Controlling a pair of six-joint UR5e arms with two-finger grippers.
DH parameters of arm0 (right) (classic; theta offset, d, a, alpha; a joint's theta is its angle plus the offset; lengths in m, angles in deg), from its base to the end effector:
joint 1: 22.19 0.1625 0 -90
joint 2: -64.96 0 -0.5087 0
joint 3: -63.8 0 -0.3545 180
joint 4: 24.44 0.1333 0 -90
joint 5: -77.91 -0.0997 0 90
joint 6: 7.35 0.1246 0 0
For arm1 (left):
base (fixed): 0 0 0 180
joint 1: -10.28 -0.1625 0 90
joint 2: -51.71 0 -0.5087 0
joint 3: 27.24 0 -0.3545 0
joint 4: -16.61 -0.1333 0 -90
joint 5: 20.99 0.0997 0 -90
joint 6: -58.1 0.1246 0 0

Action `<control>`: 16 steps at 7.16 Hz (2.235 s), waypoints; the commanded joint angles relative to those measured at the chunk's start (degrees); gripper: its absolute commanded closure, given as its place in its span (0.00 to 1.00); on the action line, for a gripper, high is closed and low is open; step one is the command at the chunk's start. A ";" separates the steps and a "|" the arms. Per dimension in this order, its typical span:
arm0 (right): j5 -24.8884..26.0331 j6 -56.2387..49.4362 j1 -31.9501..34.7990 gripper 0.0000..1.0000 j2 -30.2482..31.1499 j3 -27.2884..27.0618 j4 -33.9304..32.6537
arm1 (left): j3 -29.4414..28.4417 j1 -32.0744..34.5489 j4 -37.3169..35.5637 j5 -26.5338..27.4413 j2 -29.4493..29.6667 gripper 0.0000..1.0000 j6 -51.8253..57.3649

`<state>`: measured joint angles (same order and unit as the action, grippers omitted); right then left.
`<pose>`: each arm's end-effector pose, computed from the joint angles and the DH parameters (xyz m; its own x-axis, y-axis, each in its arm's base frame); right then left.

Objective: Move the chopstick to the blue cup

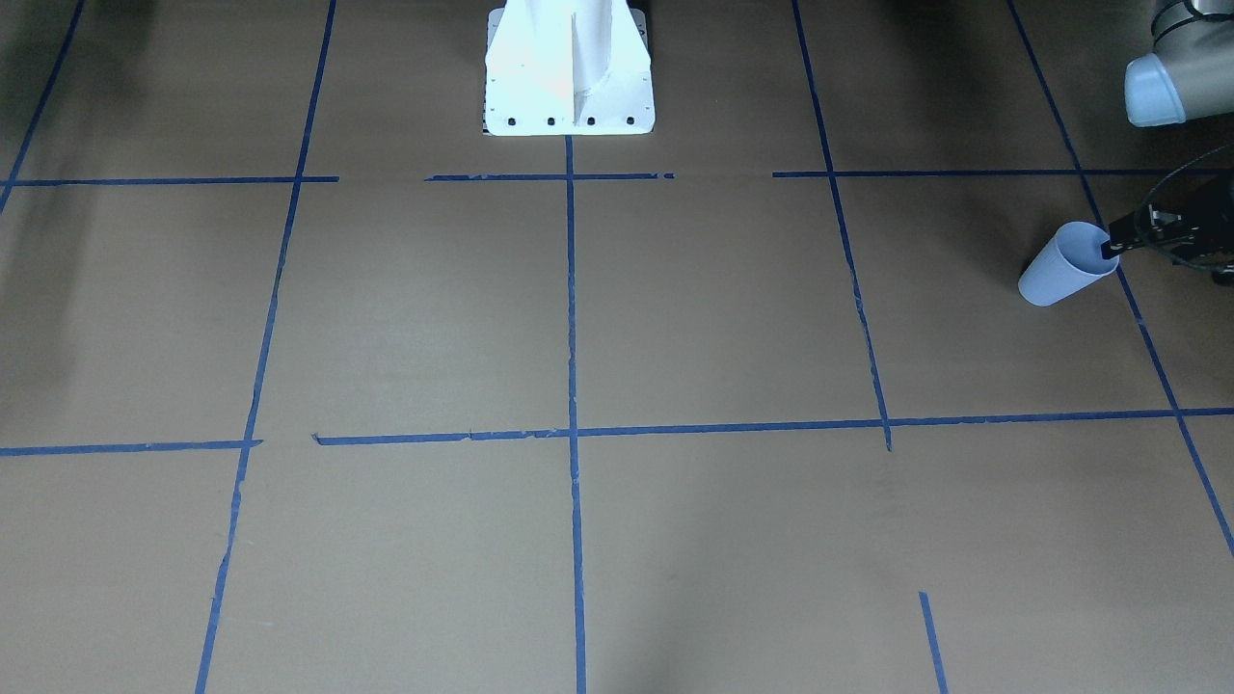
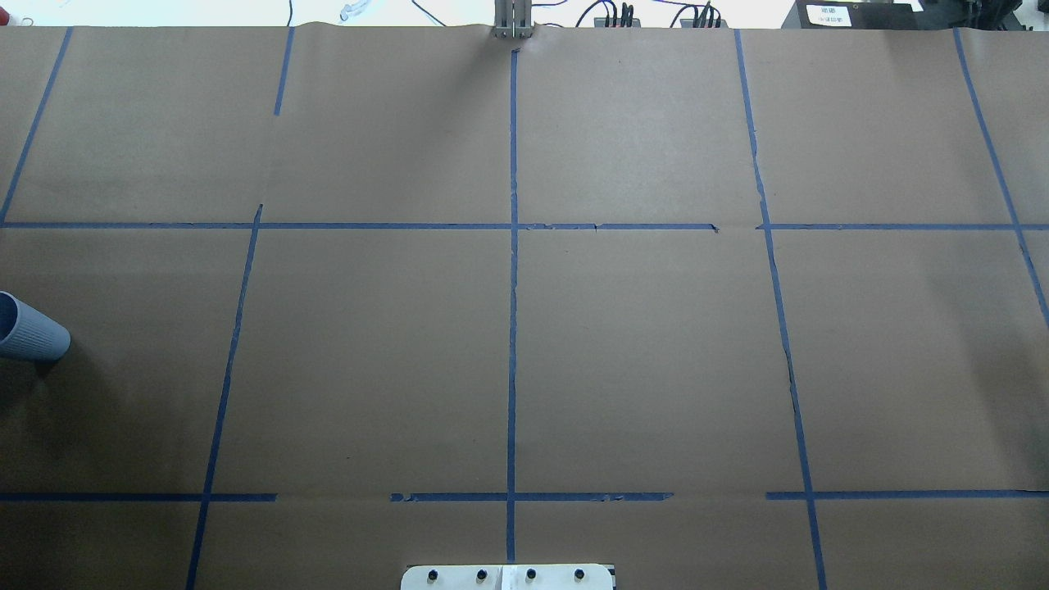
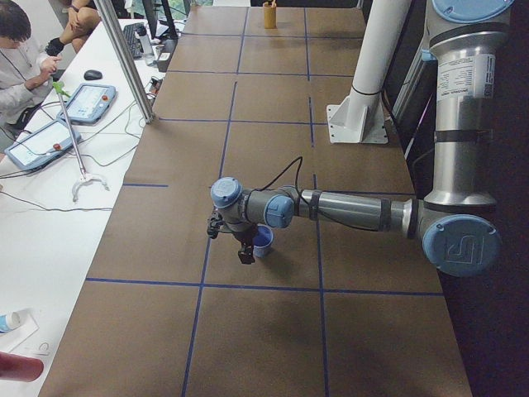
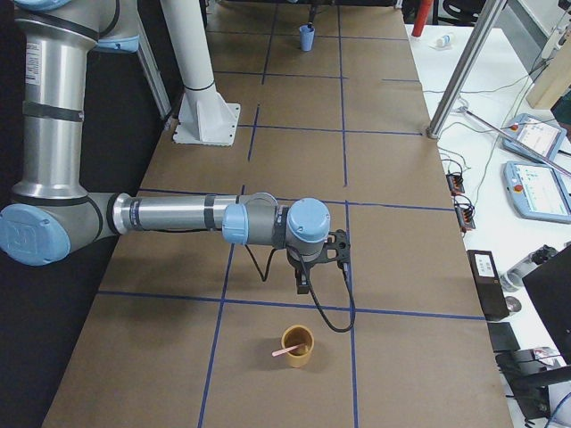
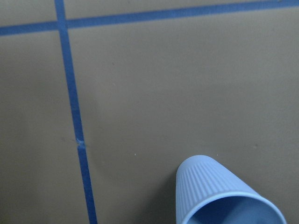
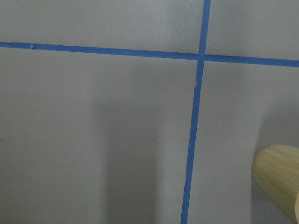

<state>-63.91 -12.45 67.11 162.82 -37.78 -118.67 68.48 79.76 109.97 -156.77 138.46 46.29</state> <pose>0.0307 -0.3836 0.7213 0.6146 -0.0894 0.7837 0.0671 0.9959 0.0610 0.1107 -0.4213 0.7314 0.6857 0.1153 -0.7187 -0.2129 0.9760 -0.0465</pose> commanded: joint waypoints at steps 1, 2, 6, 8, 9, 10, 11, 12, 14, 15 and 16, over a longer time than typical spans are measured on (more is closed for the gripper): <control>-0.21 0.35 -0.17 0.00 -0.21 -0.02 0.01 | -1.24 -1.63 0.15 0.00 0.35 0.18 -0.05; -0.21 0.26 -0.17 0.00 -0.30 0.33 0.01 | -1.68 -1.72 0.15 0.00 0.43 0.47 0.03; -3.80 0.44 -0.35 0.00 -0.47 1.82 -0.16 | -1.77 -1.81 0.07 -4.09 2.79 1.00 -0.67; -5.31 0.61 -0.35 0.00 -0.65 2.09 -0.16 | 0.76 -1.81 -0.02 -13.08 10.58 1.00 -17.46; -5.48 0.61 -0.35 0.00 -0.65 2.09 -0.16 | 3.21 -2.59 0.07 -13.19 16.11 1.00 -28.68; -5.40 0.70 -0.35 0.00 -0.65 2.09 -0.16 | 6.19 -8.78 -0.02 -12.23 21.30 1.00 -39.58; -5.39 0.61 -0.35 0.00 -0.82 2.18 -0.08 | 7.09 -16.41 -0.02 -5.00 29.01 1.00 -51.70; -5.39 1.31 -0.35 0.00 -1.09 2.09 -0.08 | 7.80 -24.75 -0.02 4.21 33.96 1.00 -61.30; -5.31 2.11 -0.35 0.00 -1.18 2.09 0.01 | 6.59 -35.60 0.06 18.57 39.18 1.00 -64.83; -5.31 2.11 -0.35 0.00 -1.18 2.09 -0.08 | 3.96 -37.38 -0.02 20.37 42.15 1.00 -64.92; -5.31 2.20 -0.35 0.00 -1.18 1.83 0.01 | 1.85 -38.10 0.15 21.43 43.40 1.00 -65.87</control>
<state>-69.22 -10.36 66.76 161.65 -35.77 -118.70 72.83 43.59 110.01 -137.82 179.61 -18.53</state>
